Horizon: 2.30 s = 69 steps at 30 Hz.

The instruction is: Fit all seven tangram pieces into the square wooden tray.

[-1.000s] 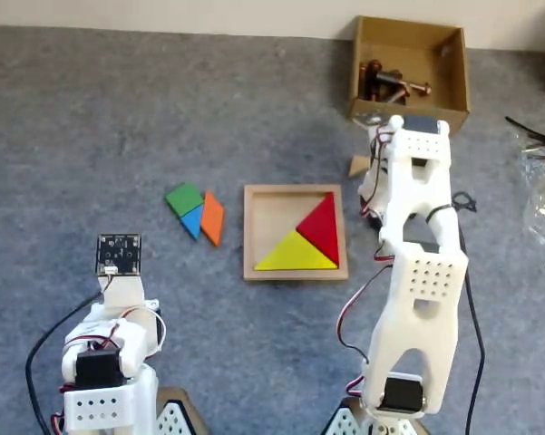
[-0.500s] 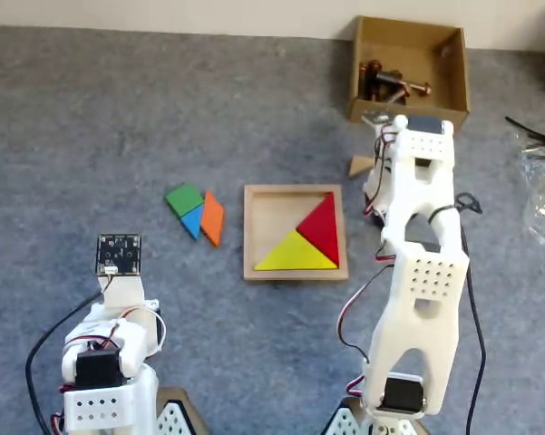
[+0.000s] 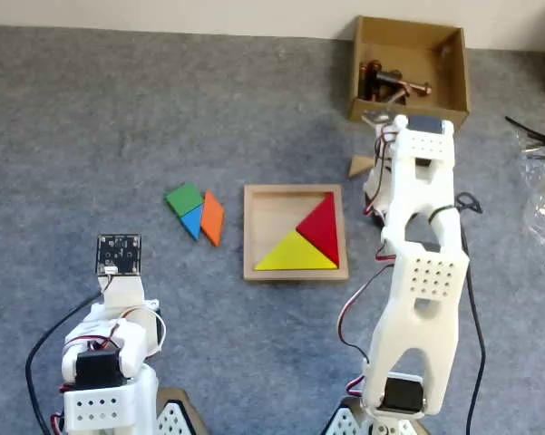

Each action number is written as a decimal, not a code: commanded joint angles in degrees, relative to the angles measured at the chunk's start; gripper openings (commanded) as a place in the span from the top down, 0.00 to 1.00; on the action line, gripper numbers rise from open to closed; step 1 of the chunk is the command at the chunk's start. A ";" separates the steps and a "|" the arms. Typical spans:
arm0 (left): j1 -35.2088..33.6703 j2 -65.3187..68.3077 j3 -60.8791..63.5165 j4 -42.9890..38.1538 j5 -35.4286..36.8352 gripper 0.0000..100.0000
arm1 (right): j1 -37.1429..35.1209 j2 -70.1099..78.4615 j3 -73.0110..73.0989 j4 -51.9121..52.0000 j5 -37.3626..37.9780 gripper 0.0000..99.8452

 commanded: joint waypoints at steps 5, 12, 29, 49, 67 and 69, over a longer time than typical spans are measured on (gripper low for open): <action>-0.48 0.40 1.19 0.44 0.09 1.00 | -1.19 0.48 -12.44 8.66 -0.53 0.83; -0.48 0.40 1.19 0.44 0.09 1.00 | -1.45 0.40 -16.04 8.66 -0.53 0.83; -0.48 0.40 1.19 0.44 0.09 1.00 | -11.12 -3.56 -17.98 8.66 6.77 0.83; -0.48 0.40 1.19 0.44 0.09 1.00 | -21.49 -11.12 -17.45 8.66 38.59 0.83; -0.48 0.40 1.19 0.44 0.09 1.00 | -31.16 -11.03 -17.36 8.66 50.55 0.82; -0.48 0.40 1.19 0.44 0.09 1.00 | -32.22 -10.95 -17.36 8.66 50.55 0.82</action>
